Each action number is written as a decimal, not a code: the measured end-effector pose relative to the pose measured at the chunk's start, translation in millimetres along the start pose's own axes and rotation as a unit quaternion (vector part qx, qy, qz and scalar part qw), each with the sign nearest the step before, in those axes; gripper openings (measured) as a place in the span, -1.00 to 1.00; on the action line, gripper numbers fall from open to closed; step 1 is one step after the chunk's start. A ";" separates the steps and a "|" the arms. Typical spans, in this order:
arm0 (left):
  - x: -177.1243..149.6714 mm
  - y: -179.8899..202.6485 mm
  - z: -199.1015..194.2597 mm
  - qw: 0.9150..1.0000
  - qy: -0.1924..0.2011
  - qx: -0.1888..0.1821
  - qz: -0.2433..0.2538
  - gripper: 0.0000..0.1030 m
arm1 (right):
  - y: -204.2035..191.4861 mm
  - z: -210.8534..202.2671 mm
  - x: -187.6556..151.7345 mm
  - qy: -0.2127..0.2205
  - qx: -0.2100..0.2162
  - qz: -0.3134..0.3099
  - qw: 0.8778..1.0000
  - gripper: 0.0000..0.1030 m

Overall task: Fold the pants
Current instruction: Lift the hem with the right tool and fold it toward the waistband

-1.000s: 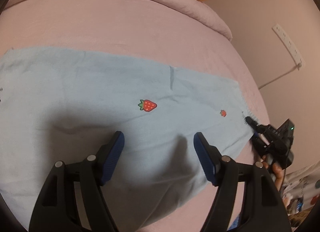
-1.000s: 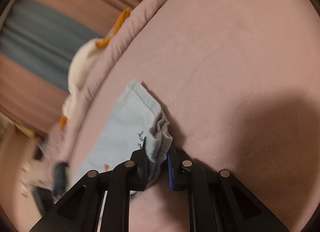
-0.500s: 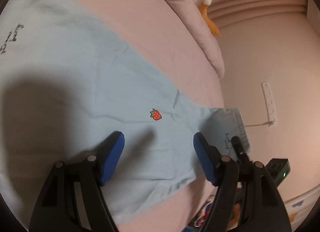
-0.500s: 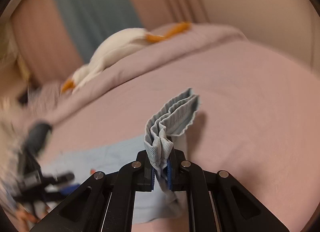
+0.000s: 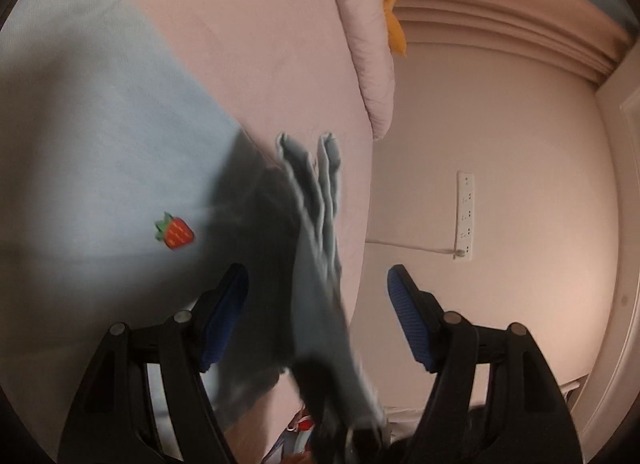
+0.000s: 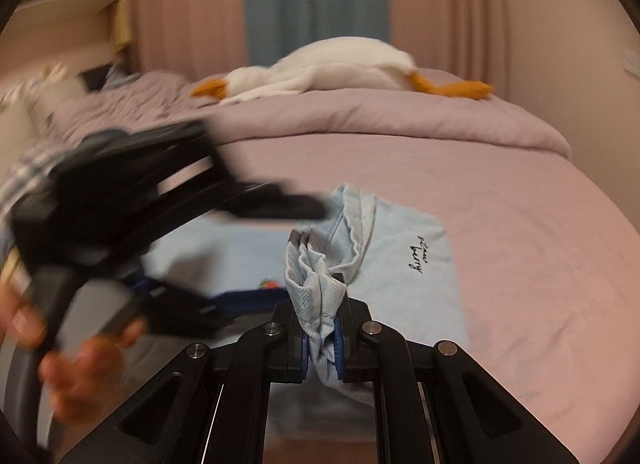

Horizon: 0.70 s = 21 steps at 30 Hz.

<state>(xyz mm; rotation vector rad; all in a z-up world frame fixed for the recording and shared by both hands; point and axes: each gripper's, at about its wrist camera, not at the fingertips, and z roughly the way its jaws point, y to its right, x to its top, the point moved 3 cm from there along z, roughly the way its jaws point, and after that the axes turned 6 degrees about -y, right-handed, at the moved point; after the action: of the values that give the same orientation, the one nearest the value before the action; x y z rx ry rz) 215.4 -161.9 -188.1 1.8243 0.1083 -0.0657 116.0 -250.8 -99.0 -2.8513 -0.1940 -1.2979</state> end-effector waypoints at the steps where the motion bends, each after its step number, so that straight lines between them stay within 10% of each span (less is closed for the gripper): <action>1: 1.7 -1.3 -2.2 1.000 0.003 0.001 0.000 0.34 | -7.2 -1.7 -3.0 0.001 0.006 -0.015 1.000 -0.79; 6: 10.2 0.9 -20.8 0.997 0.025 0.062 0.041 -0.94 | -27.1 -0.7 -7.3 0.000 0.000 -0.061 0.998 -0.79; 12: 1.0 22.1 -52.0 0.979 0.056 0.136 0.143 -0.95 | -51.8 -1.1 -4.4 0.006 0.004 -0.085 0.996 -0.79; 21: 7.4 -4.3 -100.3 0.958 0.087 0.227 0.154 -0.95 | -119.0 22.7 -0.2 -0.015 0.032 -0.134 0.990 -0.79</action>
<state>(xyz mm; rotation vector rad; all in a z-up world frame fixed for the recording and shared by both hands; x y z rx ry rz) 221.0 -63.5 -167.6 2.2842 -0.0760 0.3156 119.4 -131.5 -119.8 -2.8673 -0.6268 -1.2586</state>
